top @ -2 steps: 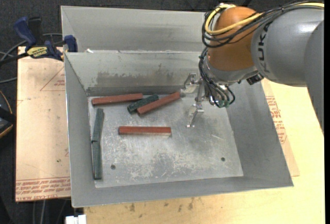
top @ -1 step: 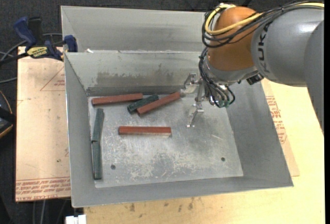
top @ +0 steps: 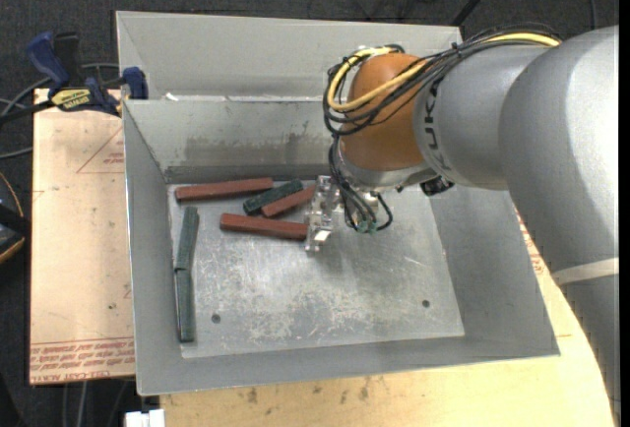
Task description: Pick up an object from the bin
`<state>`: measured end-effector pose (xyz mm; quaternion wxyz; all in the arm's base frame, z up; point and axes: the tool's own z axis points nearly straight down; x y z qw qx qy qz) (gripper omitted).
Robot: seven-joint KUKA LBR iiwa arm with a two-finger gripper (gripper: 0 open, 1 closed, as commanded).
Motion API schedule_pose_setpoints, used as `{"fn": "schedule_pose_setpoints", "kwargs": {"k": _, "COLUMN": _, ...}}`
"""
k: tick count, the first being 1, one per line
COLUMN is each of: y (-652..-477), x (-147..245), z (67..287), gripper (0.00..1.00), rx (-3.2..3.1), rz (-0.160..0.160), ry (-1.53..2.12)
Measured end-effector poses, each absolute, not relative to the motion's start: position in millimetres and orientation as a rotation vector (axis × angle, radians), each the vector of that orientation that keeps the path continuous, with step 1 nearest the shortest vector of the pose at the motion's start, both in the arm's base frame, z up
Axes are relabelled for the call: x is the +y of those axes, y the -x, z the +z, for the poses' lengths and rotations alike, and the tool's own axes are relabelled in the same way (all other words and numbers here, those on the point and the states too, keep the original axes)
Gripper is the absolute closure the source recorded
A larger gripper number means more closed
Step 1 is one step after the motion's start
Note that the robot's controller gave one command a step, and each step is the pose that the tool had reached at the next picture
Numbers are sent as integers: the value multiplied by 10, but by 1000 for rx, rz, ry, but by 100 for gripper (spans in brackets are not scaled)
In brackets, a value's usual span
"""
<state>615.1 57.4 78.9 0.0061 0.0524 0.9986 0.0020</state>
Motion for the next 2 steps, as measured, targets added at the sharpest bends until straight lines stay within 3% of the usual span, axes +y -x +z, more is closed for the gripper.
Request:
{"fn": "schedule_pose_setpoints", "kwargs": {"k": 1, "y": -6151, "x": 574, "z": 789, "gripper": 100, "rx": 3125, "rz": 6, "ry": -164}}
{"fn": "schedule_pose_setpoints", "kwargs": {"k": 2, "y": -6376, "x": 457, "z": 2326, "gripper": 100, "rx": 3128, "rz": 2, "ry": -188}}
